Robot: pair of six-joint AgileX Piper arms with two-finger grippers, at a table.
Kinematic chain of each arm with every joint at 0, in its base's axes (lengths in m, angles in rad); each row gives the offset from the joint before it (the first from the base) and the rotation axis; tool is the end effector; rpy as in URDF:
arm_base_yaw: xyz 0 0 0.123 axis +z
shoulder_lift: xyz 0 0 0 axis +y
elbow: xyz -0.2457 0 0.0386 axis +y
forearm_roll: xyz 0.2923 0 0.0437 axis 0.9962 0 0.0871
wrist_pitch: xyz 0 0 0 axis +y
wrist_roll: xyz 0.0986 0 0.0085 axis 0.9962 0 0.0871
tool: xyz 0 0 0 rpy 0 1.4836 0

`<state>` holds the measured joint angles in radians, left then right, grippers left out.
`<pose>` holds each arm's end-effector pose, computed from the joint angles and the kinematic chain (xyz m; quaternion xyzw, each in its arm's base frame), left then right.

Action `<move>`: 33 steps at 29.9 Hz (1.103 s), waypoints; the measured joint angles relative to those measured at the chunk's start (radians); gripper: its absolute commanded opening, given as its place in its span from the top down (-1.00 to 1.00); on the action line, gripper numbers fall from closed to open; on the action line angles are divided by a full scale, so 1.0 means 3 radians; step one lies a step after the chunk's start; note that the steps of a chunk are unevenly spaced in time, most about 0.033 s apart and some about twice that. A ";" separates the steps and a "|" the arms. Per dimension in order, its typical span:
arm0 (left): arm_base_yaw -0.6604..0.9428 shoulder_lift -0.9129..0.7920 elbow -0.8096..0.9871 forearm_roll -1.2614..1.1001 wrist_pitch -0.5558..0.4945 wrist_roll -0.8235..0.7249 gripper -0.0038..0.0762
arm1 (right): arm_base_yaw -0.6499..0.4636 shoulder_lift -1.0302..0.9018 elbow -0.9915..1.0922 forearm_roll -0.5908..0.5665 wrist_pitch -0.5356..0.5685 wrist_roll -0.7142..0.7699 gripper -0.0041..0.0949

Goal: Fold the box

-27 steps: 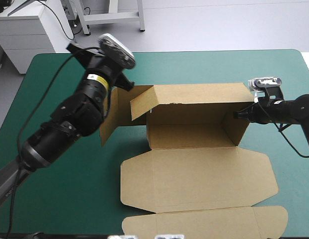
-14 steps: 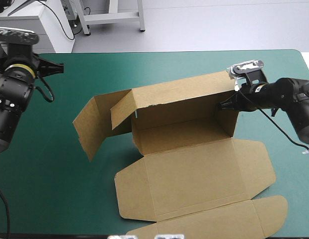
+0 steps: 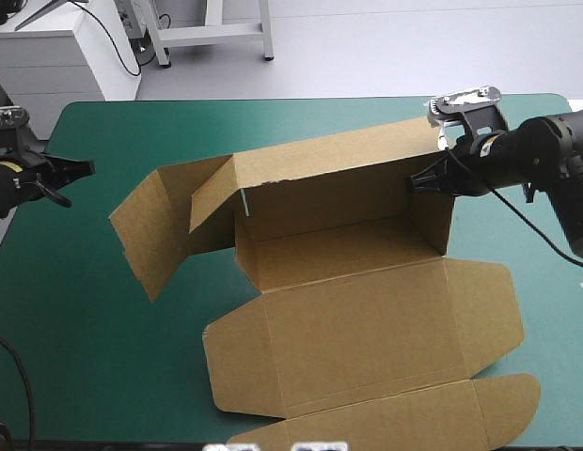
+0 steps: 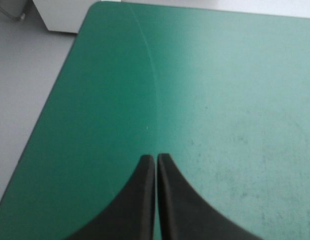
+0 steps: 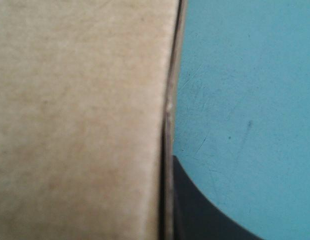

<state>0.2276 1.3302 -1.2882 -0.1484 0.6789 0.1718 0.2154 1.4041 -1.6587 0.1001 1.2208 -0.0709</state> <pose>0.3455 0.0706 0.3442 -0.0553 0.8886 0.0231 0.4548 0.3224 0.0801 0.4118 -0.1338 0.9300 0.0743 0.3341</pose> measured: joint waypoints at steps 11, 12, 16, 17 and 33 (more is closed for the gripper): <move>0.0070 0.0000 0.0391 -0.0234 -0.0008 0.0230 0.92 | 0.0001 0.0011 0.0080 0.0073 0.0073 0.0109 0.91; 0.0070 0.0000 0.0390 -0.0242 -0.0008 0.0233 0.92 | 0.0001 0.0020 0.0126 0.0080 0.0073 0.0114 0.91; 0.0070 0.0000 0.0392 -0.0243 -0.0011 0.0237 0.92 | 0.0001 0.0099 0.0464 0.0112 -0.0080 0.0117 0.91; 0.0070 0.0000 0.0392 -0.0243 -0.0008 0.0237 0.92 | 0.0001 0.0117 0.0513 0.0112 -0.0120 0.0117 0.91; 0.0070 0.0000 0.0392 -0.0246 0.0168 0.0237 0.92 | 0.0001 0.0686 0.0661 0.0109 -0.0627 0.0091 0.91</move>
<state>0.2486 1.3302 -1.1704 -0.2221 0.7292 0.2429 0.2158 1.6099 -1.4603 0.1326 1.0328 -0.0436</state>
